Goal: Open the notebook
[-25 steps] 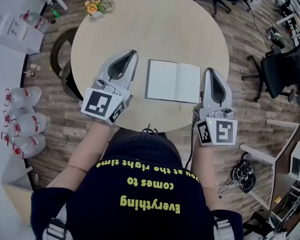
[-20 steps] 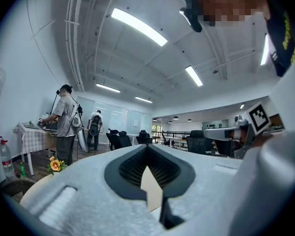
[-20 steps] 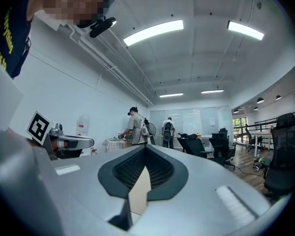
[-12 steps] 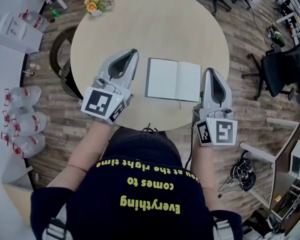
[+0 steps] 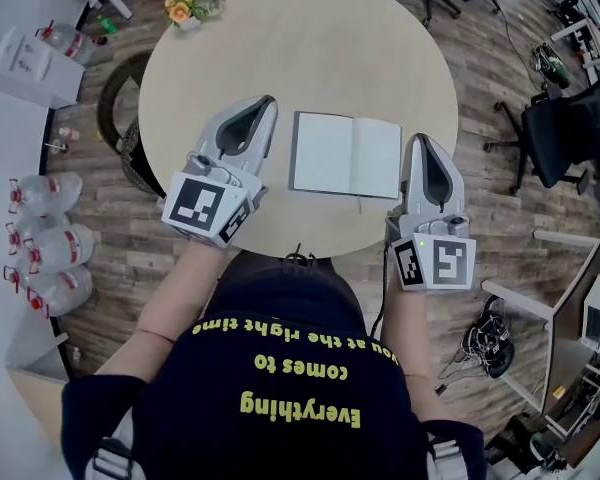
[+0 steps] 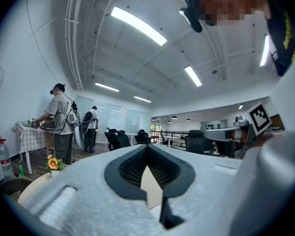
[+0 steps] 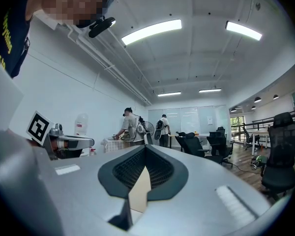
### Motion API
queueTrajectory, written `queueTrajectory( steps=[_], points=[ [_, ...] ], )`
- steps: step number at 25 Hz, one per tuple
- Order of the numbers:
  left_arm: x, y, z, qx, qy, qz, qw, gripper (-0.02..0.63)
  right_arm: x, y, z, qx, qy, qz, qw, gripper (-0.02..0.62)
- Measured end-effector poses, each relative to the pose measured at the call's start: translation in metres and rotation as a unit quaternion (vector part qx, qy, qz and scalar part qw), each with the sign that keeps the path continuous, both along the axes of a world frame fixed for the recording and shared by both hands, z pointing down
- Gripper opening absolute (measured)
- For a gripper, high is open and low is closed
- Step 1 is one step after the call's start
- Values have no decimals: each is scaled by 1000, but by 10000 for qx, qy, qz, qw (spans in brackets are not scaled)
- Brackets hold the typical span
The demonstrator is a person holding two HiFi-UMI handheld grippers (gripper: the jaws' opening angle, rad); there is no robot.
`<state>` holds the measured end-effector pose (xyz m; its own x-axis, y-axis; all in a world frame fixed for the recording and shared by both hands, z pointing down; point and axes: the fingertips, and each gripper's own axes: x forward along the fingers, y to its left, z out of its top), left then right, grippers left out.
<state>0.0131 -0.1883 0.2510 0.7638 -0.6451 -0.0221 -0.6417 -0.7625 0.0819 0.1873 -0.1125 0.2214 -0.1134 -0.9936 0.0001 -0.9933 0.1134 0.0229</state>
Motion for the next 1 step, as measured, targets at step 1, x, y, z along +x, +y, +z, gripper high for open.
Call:
queueTrajectory(
  steps=[1],
  points=[
    [0,0,-1,4,3,2,10000,3,0,0,0,-3,1,-1,10000,12]
  ],
)
